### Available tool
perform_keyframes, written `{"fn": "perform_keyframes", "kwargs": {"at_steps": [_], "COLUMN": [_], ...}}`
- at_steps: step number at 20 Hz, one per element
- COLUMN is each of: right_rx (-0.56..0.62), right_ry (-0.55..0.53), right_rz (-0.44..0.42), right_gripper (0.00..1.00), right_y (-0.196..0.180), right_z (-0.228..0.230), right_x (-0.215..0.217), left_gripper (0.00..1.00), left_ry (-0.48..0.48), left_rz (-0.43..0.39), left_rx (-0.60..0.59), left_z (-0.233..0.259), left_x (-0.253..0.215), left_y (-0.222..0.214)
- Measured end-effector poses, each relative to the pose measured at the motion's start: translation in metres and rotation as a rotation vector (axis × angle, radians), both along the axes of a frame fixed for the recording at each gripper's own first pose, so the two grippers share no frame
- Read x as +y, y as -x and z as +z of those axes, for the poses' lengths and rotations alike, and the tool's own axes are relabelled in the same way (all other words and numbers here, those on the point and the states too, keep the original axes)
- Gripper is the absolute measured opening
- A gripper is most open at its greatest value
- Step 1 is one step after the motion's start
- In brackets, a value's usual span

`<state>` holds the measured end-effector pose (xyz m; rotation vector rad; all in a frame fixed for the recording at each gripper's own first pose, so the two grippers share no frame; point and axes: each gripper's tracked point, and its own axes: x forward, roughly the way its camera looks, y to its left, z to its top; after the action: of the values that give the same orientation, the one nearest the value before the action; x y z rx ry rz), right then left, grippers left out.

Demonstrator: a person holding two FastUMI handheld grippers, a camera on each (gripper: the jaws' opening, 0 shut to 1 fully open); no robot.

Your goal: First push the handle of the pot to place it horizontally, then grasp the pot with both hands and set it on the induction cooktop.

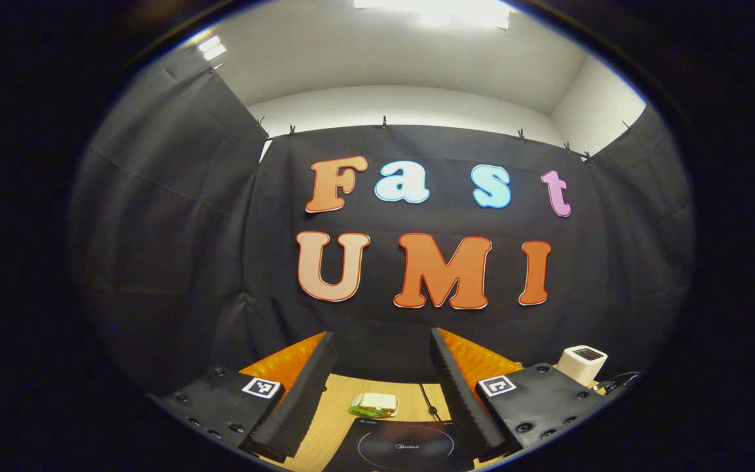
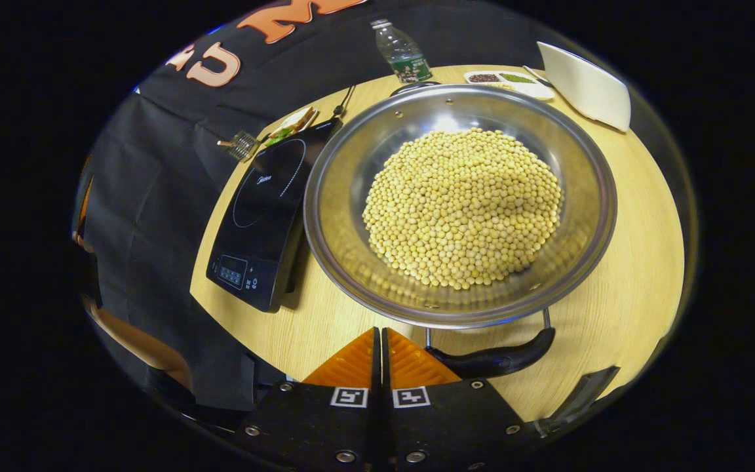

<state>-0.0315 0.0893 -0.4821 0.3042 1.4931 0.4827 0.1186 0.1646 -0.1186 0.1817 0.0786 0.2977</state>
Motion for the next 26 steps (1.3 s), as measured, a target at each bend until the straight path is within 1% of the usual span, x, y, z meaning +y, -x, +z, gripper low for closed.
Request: {"fn": "perform_keyframes", "kwargs": {"at_steps": [1,5,6,8,13,16,22,23,25,26], "right_rx": [0.000,0.005,0.010,0.014,0.003,0.005,-0.021,-0.021,-0.023,-0.023], "right_ry": [0.006,0.034,0.037,0.048,0.118,0.139,0.214,0.223,0.248,0.272], "right_rz": [-0.004,-0.026,-0.035,-0.051,-0.103,-0.123,-0.125,-0.130,-0.145,-0.156], "right_gripper": [0.00,0.00,0.00,0.00,0.00,0.00,0.00,0.00,0.00,0.00], "right_y": [-0.003,-0.012,-0.013,-0.017,-0.035,-0.043,-0.057,-0.059,-0.065,-0.066], "right_z": [-0.001,-0.007,-0.007,-0.010,-0.019,-0.023,-0.031,-0.032,-0.036,-0.041], "right_x": [-0.002,-0.019,-0.024,-0.035,-0.064,-0.075,-0.099,-0.103,-0.112,-0.119], "left_gripper": [0.94,0.96,0.94,0.94,0.95,0.96,0.94,0.96,0.96,0.94], "left_ry": [-0.003,-0.021,-0.024,-0.035,-0.050,-0.046,-0.033,-0.031,-0.021,-0.012], "left_rz": [0.004,0.002,0.000,-0.001,-0.007,-0.022,-0.069,-0.077,-0.097,-0.117], "left_rx": [-0.003,-0.018,-0.023,-0.033,-0.043,-0.038,-0.045,-0.040,-0.039,-0.043], "left_z": [0.001,0.008,0.009,0.013,0.018,0.018,0.018,0.017,0.015,0.014], "left_x": [0.002,-0.001,-0.002,-0.002,-0.007,-0.013,-0.025,-0.027,-0.032,-0.036], "left_y": [0.000,-0.003,-0.003,-0.004,-0.010,-0.016,-0.028,-0.030,-0.035,-0.037]}}
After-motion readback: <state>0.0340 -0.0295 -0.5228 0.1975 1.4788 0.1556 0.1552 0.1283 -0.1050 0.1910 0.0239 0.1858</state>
